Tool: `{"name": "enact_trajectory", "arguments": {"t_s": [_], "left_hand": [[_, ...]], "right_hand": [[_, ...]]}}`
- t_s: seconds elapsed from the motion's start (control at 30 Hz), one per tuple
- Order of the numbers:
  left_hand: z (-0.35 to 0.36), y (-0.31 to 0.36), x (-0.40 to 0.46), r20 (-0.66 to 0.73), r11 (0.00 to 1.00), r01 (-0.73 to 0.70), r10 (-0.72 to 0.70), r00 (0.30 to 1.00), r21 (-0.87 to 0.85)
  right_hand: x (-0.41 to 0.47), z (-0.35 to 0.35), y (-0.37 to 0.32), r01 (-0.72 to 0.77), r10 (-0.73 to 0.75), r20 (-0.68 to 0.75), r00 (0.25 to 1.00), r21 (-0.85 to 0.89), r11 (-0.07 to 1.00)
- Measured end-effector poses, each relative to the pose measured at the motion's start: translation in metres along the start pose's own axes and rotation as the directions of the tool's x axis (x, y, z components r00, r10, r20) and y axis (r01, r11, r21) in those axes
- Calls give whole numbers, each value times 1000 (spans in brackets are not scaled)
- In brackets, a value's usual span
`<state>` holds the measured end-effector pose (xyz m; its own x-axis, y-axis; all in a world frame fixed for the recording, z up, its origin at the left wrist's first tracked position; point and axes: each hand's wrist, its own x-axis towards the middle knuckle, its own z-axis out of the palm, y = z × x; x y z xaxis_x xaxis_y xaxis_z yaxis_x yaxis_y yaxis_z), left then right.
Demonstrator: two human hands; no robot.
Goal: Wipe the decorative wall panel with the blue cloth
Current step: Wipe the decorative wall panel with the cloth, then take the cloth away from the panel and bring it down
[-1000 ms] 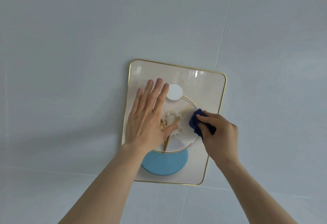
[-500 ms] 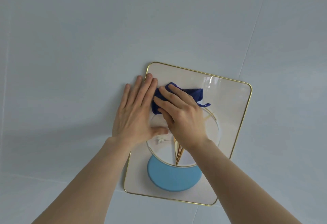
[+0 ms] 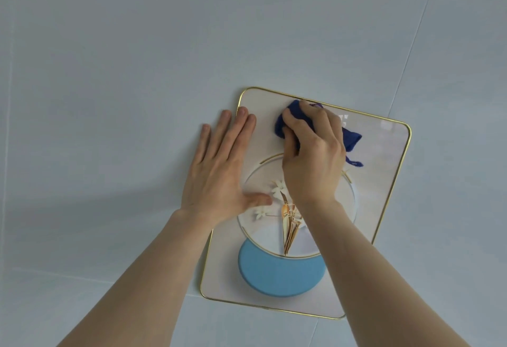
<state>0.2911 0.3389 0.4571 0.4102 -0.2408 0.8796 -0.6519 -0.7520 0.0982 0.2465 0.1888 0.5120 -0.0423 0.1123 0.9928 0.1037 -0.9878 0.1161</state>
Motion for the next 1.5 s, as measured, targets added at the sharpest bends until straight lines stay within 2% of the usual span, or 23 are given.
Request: {"name": "enact_trajectory", "arguments": {"t_s": [0.07, 0.17, 0.27, 0.33, 0.43, 0.47, 0.57, 0.63, 0.8, 0.9, 1.0, 1.07, 1.13, 1.23, 1.33, 1.43, 1.5], "left_hand": [[1, 2, 0, -9, 1000, -4, 4, 1000, 13], [2, 1, -1, -54, 1000, -11, 11, 998, -9], [-2, -1, -1, -32, 1000, -16, 16, 999, -9], [-3, -1, 0, 6, 1000, -7, 7, 1000, -6], [-1, -1, -1, 5, 1000, 0, 0, 1000, -2], [-1, 0, -1, 6, 1000, -3, 3, 1000, -1], [-2, -1, 0, 14, 1000, 5, -5, 1000, -9], [-4, 0, 0, 21, 1000, 8, -7, 1000, -13], [-9, 7, -2, 39, 999, 37, -36, 999, -10], [-16, 15, -3, 56, 998, 61, -61, 997, 7], [-27, 22, -3, 101, 996, 76, -81, 992, 51], [-36, 26, -3, 128, 996, 72, -78, 989, 53], [-46, 33, -6, 118, 999, 49, -51, 992, 16], [-58, 52, -24, 48, 989, 53, -47, 998, -141], [-59, 84, -52, 98, 919, 153, -126, 987, -364], [-44, 122, -88, 320, 804, 306, -153, 935, -510], [-30, 146, -115, 526, 702, 421, -78, 847, -574]], "right_hand": [[-8, 1, -8, 43, -43, 28, 999, 28, 999], [-35, -5, -20, 156, -165, 171, 971, 63, 986], [-38, -13, -8, 231, -239, 236, 942, 63, 971], [-25, -16, 5, 197, -198, 195, 961, 26, 980], [-7, -12, 8, -23, 23, 36, 999, 10, 1000], [-9, -11, 5, -33, 34, 24, 999, -4, 999], [-28, -19, 10, 90, -88, 118, 989, -12, 996], [-47, -31, 18, 126, -117, 184, 976, -41, 991], [-95, -60, 29, 91, -63, 253, 965, -101, 991], [-113, -82, 36, 68, -10, 368, 930, -145, 987], [-121, -101, 41, -30, 139, 544, 828, -205, 978], [-123, -114, 42, -208, 351, 598, 721, -296, 932], [-124, -130, 48, -433, 565, 587, 580, -365, 824], [-123, -160, 55, -722, 745, 558, 366, -334, 605], [-119, -185, 60, -905, 792, 587, 168, -226, 360], [-117, -207, 64, -975, 764, 641, 73, -117, 191], [-117, -221, 66, -995, 737, 676, 20, -59, 82]]}}
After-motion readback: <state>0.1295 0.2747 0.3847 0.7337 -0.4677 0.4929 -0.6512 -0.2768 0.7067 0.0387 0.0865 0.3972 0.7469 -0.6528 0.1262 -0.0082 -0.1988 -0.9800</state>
